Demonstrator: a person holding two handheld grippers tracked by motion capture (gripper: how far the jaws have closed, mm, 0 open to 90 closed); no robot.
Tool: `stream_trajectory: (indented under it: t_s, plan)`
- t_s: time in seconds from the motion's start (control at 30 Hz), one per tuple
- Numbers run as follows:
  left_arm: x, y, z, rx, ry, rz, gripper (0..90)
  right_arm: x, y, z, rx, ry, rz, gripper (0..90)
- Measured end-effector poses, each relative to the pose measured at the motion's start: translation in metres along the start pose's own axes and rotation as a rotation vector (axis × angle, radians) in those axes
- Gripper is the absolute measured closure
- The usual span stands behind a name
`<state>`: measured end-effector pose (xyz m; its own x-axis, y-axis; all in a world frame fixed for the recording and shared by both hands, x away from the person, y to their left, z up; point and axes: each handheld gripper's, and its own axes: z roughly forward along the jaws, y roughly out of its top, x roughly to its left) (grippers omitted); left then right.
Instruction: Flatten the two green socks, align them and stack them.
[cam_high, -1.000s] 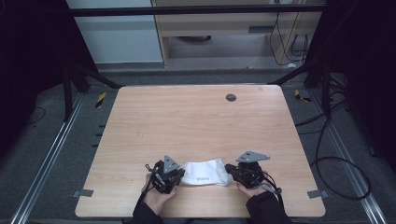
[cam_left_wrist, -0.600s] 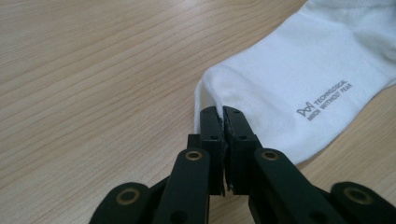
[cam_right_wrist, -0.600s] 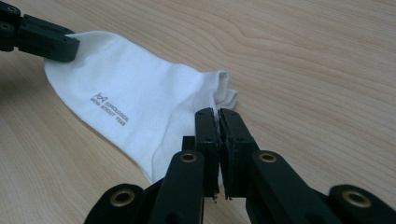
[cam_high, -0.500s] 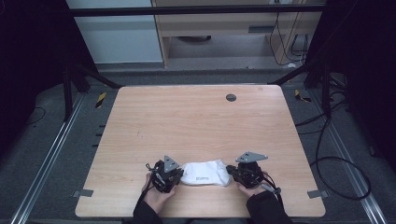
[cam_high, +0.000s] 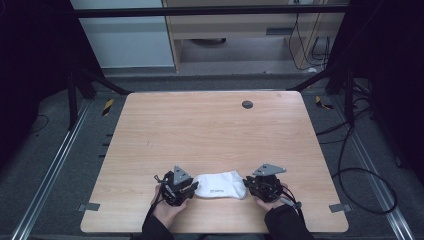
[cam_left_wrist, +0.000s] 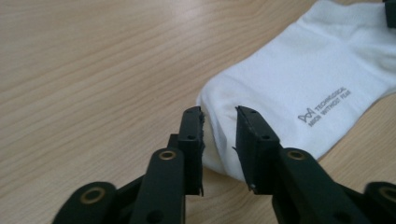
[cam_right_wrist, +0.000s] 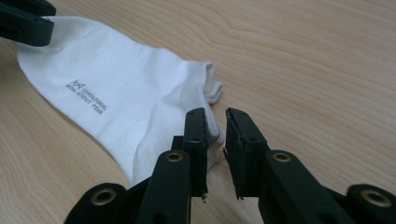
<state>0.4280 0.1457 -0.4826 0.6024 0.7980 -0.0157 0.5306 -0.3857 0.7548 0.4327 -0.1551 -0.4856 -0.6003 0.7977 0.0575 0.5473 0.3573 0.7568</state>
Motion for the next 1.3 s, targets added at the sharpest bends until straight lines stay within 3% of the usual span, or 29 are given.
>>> stream_trajectory:
  t_s: [0.17, 0.23, 0.33, 0.43, 0.57, 0.63, 0.83, 1.0, 1.13, 1.17, 1.3]
  plan:
    - [0.006, 0.004, -0.01, -0.067, -0.007, -0.014, 65.3, 0.001, 0.002, -0.006, -0.07, 0.011, 0.001, 75.3]
    - [0.006, 0.006, -0.011, -0.071, -0.009, -0.007, 70.0, 0.003, 0.005, -0.007, -0.11, 0.037, -0.005, 78.8]
    - [0.002, 0.005, -0.005, -0.048, -0.026, 0.02, 73.8, 0.006, 0.006, -0.004, -0.118, 0.062, -0.001, 81.8]
    - [-0.002, 0.004, 0.004, -0.018, -0.028, 0.047, 79.8, 0.011, 0.006, 0.008, -0.103, 0.101, -0.004, 86.8]
    - [-0.003, 0.001, 0.015, 0.034, -0.022, 0.082, 82.2, 0.013, 0.003, 0.017, -0.055, 0.11, -0.012, 89.2]
    - [-0.003, -0.001, 0.018, 0.043, -0.024, 0.08, 82.4, 0.013, 0.0, 0.021, -0.024, 0.106, -0.023, 89.8]
    - [-0.002, -0.002, 0.019, 0.045, -0.021, 0.077, 82.8, 0.013, -0.005, 0.02, 0.023, 0.11, -0.04, 90.0]
    - [-0.002, -0.002, 0.018, 0.04, -0.019, 0.084, 82.1, 0.013, -0.007, 0.018, 0.022, 0.114, -0.042, 89.9]
    - [0.001, 0.001, 0.011, -0.009, -0.032, 0.076, 78.1, 0.012, -0.003, 0.012, -0.028, 0.122, -0.031, 90.0]
    - [0.003, 0.003, 0.008, -0.023, -0.031, 0.076, 76.4, 0.009, -0.001, 0.008, -0.065, 0.115, -0.023, 90.0]
    - [0.011, 0.006, -0.004, -0.068, -0.023, 0.055, 73.9, 0.001, 0.003, 0.001, -0.115, 0.1, -0.004, 90.0]
